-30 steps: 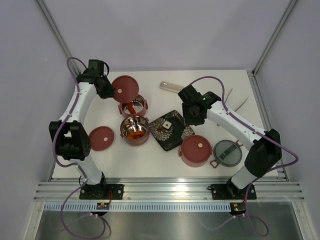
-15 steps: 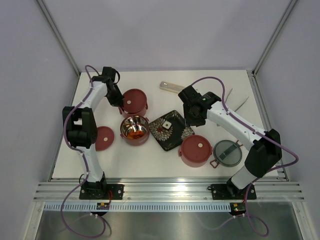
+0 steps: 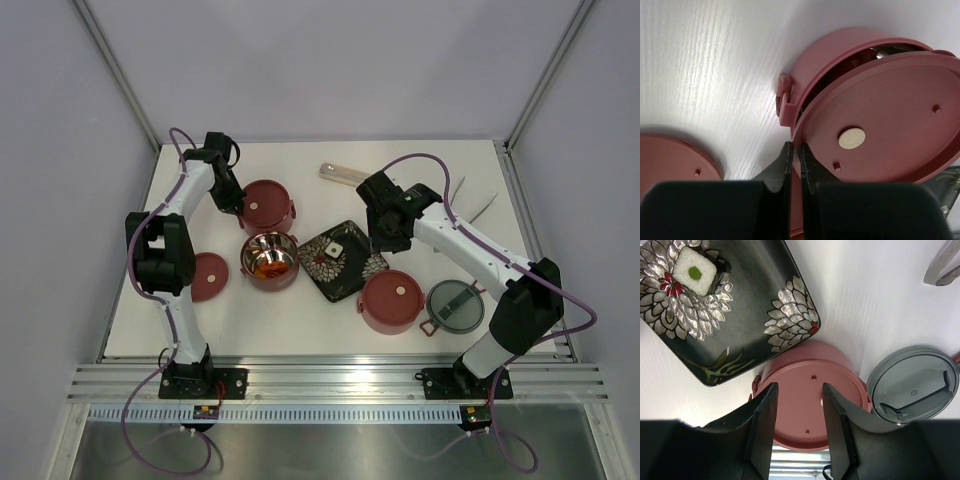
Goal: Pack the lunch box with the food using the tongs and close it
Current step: Close the box lid on the packing box.
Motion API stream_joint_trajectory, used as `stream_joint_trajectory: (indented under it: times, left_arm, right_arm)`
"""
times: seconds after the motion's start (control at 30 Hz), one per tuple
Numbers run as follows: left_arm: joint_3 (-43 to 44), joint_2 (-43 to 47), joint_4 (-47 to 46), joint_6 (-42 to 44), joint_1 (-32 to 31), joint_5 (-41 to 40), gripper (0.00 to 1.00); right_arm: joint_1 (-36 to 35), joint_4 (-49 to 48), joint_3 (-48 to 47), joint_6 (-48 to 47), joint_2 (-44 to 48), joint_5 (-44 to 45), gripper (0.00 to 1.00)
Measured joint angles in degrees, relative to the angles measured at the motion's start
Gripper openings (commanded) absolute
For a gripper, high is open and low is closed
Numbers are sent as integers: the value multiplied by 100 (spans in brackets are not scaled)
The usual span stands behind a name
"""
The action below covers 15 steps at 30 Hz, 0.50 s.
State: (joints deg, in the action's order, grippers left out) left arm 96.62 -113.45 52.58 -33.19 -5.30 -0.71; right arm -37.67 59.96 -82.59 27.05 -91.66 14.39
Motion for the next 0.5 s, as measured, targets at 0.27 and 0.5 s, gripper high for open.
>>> stream_joint_trajectory:
  times: [0.27,0.5]
  left_arm:
    - [293,-249,170,0,0,-105,0]
    - [330,-365,192,15,-17,-118,21]
  right_arm:
    - [0,7,-2,-2,-2,0,48]
    - [0,63,-11,-2,-2,0,48]
